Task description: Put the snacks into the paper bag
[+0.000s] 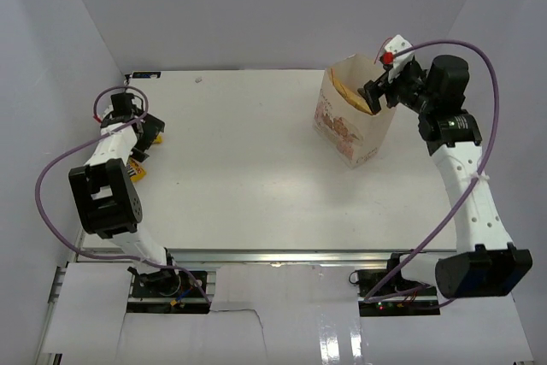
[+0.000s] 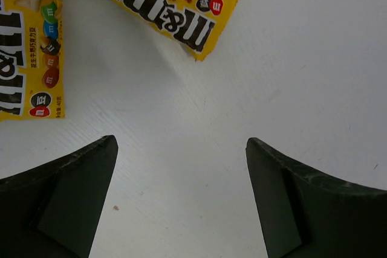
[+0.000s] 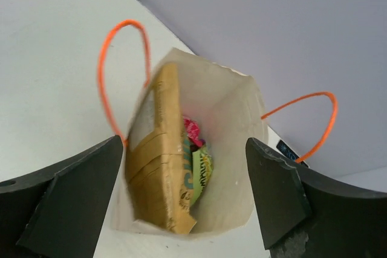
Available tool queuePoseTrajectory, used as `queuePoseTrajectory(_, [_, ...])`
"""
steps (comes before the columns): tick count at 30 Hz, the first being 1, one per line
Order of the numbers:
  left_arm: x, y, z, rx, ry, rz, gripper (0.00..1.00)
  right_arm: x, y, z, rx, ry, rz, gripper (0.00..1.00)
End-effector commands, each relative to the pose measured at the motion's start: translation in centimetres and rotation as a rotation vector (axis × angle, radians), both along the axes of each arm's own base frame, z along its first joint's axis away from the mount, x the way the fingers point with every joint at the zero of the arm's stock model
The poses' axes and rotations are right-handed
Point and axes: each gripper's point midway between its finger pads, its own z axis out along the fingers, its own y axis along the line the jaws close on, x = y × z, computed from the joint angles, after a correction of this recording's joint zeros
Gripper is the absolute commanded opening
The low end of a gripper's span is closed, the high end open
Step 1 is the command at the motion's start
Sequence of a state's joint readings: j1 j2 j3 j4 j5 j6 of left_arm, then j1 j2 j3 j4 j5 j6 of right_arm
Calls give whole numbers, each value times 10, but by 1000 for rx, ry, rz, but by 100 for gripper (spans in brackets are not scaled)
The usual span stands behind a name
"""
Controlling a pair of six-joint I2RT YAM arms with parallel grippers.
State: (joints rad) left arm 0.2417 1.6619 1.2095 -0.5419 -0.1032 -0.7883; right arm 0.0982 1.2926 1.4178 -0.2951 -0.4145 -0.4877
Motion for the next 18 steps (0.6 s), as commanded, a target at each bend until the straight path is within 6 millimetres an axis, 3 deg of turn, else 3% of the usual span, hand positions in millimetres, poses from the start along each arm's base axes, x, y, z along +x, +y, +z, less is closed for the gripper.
queuePoseTrajectory(1, [14, 18, 1, -38, 6, 158, 98, -47, 27, -11, 6, 14, 216, 88])
queuePoseTrajectory(5, [28, 31, -16, -123, 6, 395, 93, -62, 26, -39, 2, 71, 227, 91])
queuePoseTrajectory(7, [39, 37, -16, -139, -13, 454, 91, -68, 24, -41, 4, 73, 228, 91])
queuePoseTrajectory(8, [41, 40, -28, -158, 6, 515, 90, -71, 24, -43, 4, 78, 232, 91])
queuePoseTrajectory(14, [62, 59, -31, -113, 6, 569, 90, -79, 22, -44, -4, 79, 236, 91])
queuePoseTrajectory(18, [56, 68, -53, -110, 68, 593, 87, -84, 23, -49, 11, 103, 245, 91])
